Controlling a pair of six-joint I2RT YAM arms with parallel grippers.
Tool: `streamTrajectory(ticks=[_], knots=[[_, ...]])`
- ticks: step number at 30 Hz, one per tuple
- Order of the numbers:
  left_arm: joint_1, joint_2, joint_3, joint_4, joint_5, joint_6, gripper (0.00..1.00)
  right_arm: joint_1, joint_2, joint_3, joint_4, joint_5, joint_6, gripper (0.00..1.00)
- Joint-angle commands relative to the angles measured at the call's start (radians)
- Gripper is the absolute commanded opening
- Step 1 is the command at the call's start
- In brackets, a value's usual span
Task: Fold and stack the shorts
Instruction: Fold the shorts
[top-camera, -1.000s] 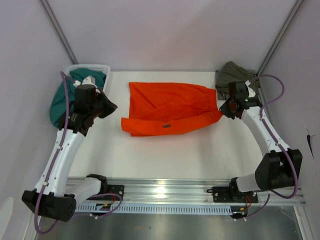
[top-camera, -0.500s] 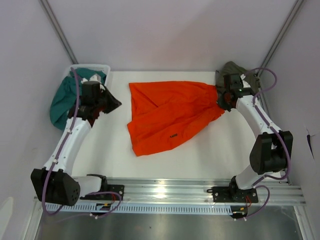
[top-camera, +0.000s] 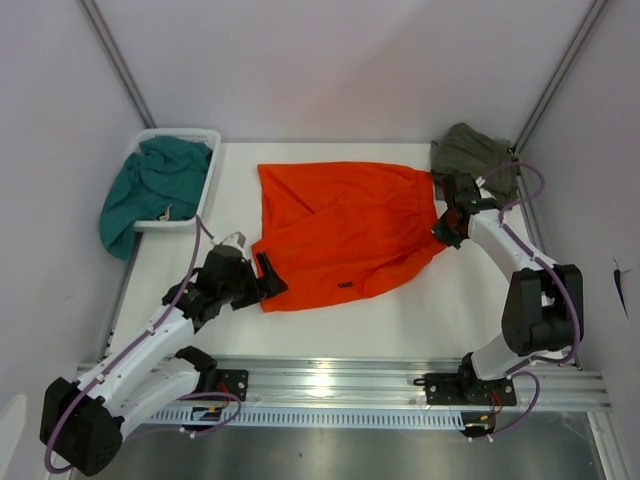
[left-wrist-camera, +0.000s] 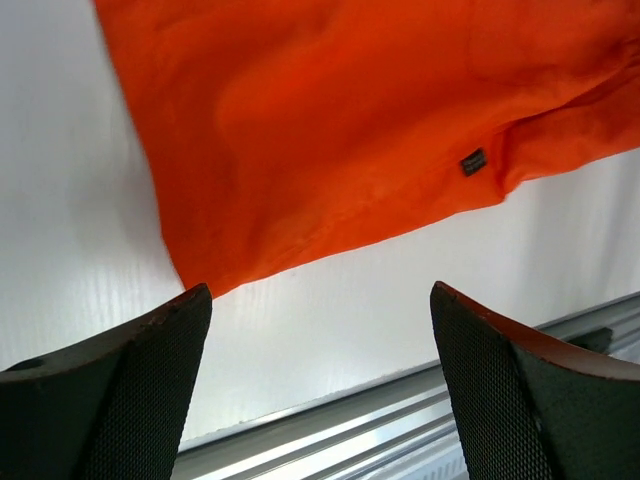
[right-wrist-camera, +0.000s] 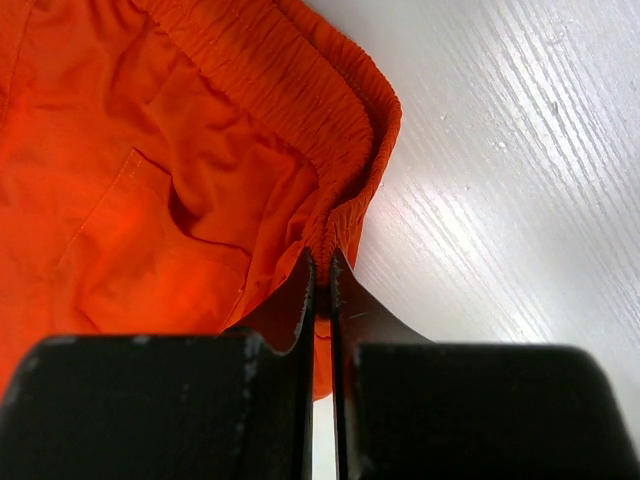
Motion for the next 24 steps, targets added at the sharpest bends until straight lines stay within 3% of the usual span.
streamTrajectory(ticks=[1,9,16,22,24], knots=[[-0.015,-0.042,-0.080,0.042,-0.039,-0.058,0.92,0.014,-0.042,-0.027,0.043,0.005,0.013,0.00],[-0.028,-0.077,-0.159,0.043,-0.160,-0.029,0.93,0.020,-0.048,-0.056,0.065,0.008,0.013,0.00],[-0.028,-0.045,-0.192,0.153,-0.185,0.000,0.92,0.024,-0.042,-0.056,0.080,-0.010,0.005,0.00],[-0.028,-0.007,-0.238,0.250,-0.151,0.009,0.85,0.023,-0.039,-0.054,0.088,-0.019,0.004,0.00],[-0.030,-0.002,-0.241,0.278,-0.145,0.009,0.77,0.024,-0.039,-0.056,0.091,-0.021,0.000,0.00]])
